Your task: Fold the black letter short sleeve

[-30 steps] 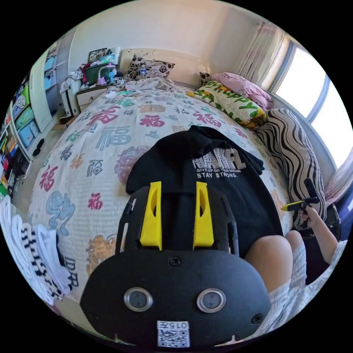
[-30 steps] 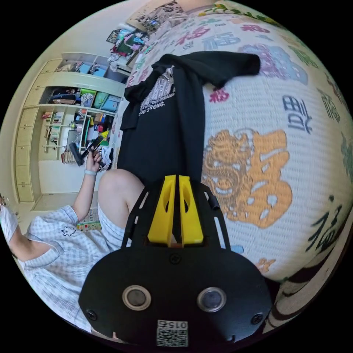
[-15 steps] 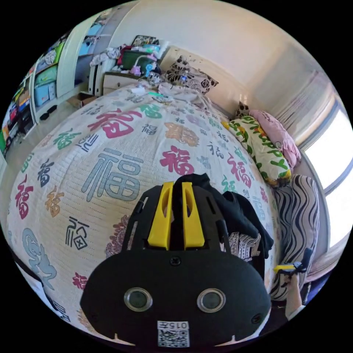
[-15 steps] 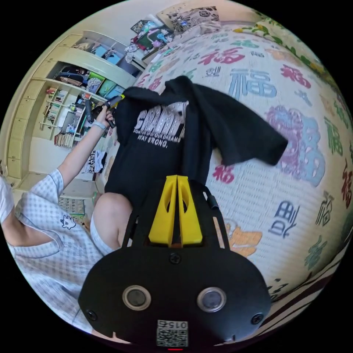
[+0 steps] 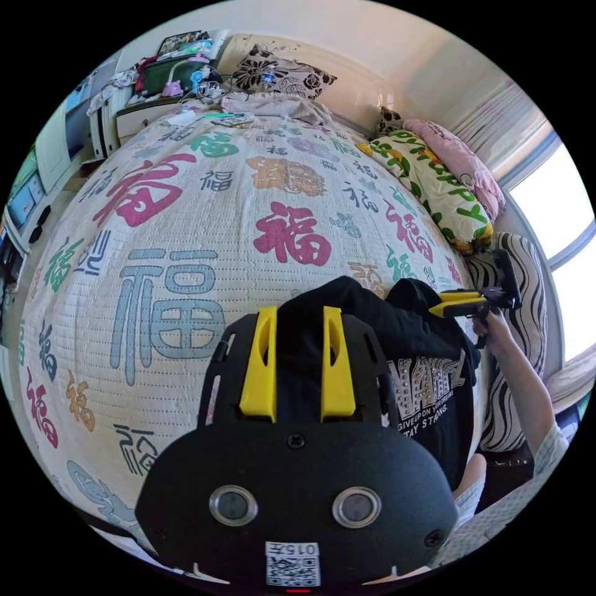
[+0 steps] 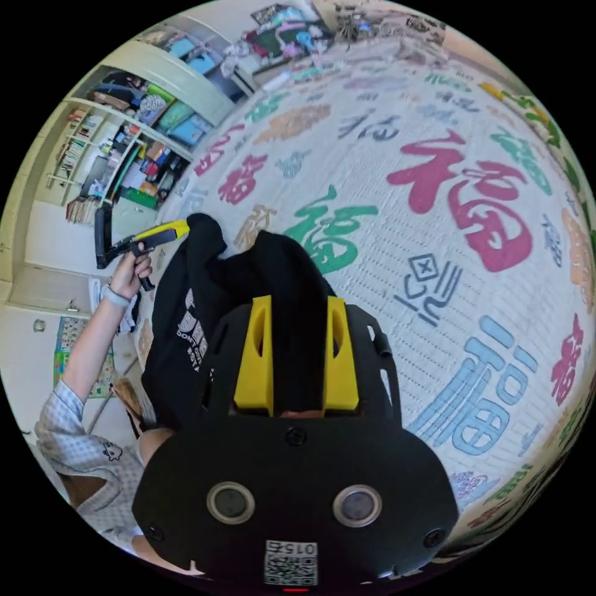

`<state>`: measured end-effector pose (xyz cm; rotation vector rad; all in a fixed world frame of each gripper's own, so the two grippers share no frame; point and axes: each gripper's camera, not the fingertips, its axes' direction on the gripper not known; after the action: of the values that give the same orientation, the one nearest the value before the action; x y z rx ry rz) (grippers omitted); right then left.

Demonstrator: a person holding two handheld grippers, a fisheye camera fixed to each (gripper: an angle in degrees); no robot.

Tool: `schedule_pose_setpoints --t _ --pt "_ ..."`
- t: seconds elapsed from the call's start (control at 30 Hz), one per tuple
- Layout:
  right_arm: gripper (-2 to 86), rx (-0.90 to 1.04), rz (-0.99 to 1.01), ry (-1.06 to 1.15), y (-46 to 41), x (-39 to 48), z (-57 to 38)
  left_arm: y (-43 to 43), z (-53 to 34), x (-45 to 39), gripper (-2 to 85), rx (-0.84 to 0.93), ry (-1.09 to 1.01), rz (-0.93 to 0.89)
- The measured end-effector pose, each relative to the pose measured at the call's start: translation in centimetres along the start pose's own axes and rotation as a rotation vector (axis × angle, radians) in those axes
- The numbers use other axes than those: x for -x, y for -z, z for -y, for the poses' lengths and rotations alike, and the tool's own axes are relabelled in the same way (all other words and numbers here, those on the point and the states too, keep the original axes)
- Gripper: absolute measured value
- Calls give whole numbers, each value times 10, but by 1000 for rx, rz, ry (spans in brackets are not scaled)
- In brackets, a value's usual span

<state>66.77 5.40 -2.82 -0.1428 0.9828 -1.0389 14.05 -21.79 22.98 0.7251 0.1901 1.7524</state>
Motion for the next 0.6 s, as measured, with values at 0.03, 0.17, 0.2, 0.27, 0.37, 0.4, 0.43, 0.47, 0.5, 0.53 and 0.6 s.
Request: schedule_pose_setpoints --t 0.03,0.17,0.2,0.27,0.37,0.4,0.43,0.47,0.5,0.53,0.6 --pt "64 25 -69 -1 -6 4 3 -5 3 -1 73 32 -17 -29" --pt "5 -129 -188 -23 26 5 -9 8 11 -5 2 -67 -56 12" --pt "3 -177 -182 -39 35 3 -13 13 12 -5 0 -106 -42 24" --pt "-1 -310 -264 -143 67 -11 -28 26 17 -3 -6 -208 -15 13" --pt "-1 -333 -253 -256 86 -38 -40 20 32 -7 -8 -190 -20 -21" --pt "-1 -342 -236 -279 88 -43 -42 18 35 -11 -8 -190 -26 -5" --pt "-1 -357 -218 -304 90 -48 -44 12 40 -18 -8 -187 -39 37" --pt "0 -344 -231 -320 87 -50 -42 7 44 -24 -8 -185 -47 87" --pt "1 -336 -243 -324 86 -50 -41 4 45 -26 -8 -185 -53 110" --pt "2 -329 -258 -319 83 -49 -39 0 49 -30 -8 -187 -60 160" --pt "6 -346 -261 -316 81 -47 -37 -3 51 -34 -8 -219 -55 230"
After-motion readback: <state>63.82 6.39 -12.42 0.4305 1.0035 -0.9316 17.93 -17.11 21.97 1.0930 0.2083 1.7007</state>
